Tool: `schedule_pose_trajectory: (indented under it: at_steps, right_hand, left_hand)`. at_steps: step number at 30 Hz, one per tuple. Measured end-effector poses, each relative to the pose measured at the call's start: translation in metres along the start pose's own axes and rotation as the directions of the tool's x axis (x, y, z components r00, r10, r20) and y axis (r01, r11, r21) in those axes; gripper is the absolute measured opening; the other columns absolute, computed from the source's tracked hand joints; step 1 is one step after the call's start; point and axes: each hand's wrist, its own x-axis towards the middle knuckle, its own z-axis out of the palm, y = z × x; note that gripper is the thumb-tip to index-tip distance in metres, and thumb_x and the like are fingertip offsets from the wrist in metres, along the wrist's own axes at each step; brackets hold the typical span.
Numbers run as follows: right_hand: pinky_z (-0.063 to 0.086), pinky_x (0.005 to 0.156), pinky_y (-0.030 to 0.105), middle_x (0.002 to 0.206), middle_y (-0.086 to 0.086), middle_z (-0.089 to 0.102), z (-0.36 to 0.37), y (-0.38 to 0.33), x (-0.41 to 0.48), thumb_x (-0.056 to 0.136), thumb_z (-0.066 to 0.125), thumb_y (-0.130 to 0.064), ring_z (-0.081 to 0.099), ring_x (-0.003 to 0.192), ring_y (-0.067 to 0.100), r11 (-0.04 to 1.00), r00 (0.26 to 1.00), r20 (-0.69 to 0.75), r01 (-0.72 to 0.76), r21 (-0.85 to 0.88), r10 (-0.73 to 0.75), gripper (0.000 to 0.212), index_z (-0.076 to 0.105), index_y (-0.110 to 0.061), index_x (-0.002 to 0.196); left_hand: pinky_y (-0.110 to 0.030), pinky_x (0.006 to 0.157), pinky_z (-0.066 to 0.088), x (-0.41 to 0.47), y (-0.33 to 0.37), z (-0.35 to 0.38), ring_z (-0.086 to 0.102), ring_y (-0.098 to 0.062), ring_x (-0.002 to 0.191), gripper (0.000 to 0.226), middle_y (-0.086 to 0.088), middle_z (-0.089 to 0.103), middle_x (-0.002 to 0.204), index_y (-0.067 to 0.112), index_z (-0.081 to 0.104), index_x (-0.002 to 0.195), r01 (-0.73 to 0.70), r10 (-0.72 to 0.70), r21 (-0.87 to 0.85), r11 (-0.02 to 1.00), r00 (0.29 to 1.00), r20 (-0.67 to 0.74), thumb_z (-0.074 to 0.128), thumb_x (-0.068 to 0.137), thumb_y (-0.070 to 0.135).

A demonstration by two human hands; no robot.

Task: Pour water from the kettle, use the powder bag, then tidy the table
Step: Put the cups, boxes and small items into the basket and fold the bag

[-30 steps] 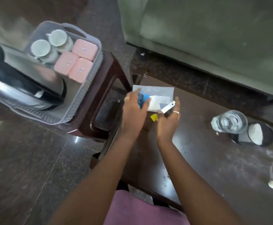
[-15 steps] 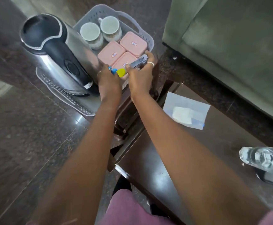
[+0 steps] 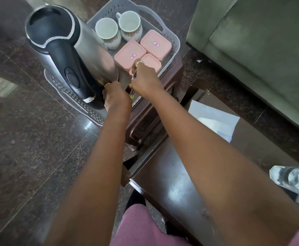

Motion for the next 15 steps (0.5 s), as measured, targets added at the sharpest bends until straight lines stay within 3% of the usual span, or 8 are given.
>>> schedule_pose_trajectory:
  at_steps: [3,7,11,15]
  right_hand:
    - [0.041,0.076,0.03,0.116,0.021,0.06,-0.003,-0.001,0.005,0.083,0.052,-0.006,0.054,0.11,0.035,0.987,0.998,0.049,0.047,-0.151,-0.04,0.025,0.052,-0.006,0.108]
    - [0.045,0.087,0.032,0.122,0.024,0.058,-0.006,0.003,0.012,0.09,0.055,-0.018,0.053,0.115,0.036,0.956,0.996,0.089,0.029,-0.293,-0.003,0.033,0.056,0.002,0.116]
    - [0.042,0.093,0.033,0.129,0.021,0.054,-0.001,0.0,0.017,0.095,0.045,-0.015,0.05,0.119,0.034,0.911,0.983,0.183,0.085,-0.404,-0.011,0.032,0.053,0.0,0.122]
    - [0.032,0.103,0.044,0.134,0.013,0.042,0.014,0.0,0.003,0.092,0.044,-0.007,0.034,0.126,0.036,0.808,0.983,0.16,0.166,-0.566,-0.09,0.035,0.051,-0.007,0.126]
  left_hand:
    - [-0.048,0.087,0.048,0.0,0.0,0.002,0.052,-0.046,0.113,0.031,-0.03,0.057,0.117,-0.008,0.059,0.113,0.018,-0.018,0.011,1.0,1.0,0.007,0.046,0.084,-0.009]
    - [-0.047,0.087,0.048,0.002,0.002,0.002,0.053,-0.047,0.112,0.032,-0.031,0.057,0.117,-0.01,0.056,0.114,0.024,-0.023,0.011,1.0,0.999,-0.024,0.041,0.086,-0.012]
    - [-0.046,0.087,0.046,-0.001,-0.004,0.003,0.052,-0.05,0.11,0.035,-0.031,0.055,0.118,-0.008,0.056,0.115,0.012,-0.013,-0.013,1.0,0.999,-0.046,0.035,0.087,-0.01]
    - [-0.047,0.082,0.046,-0.004,-0.008,-0.001,0.056,-0.048,0.103,0.032,-0.032,0.06,0.109,-0.006,0.061,0.107,-0.053,0.049,-0.061,0.997,0.996,-0.069,0.038,0.085,-0.008]
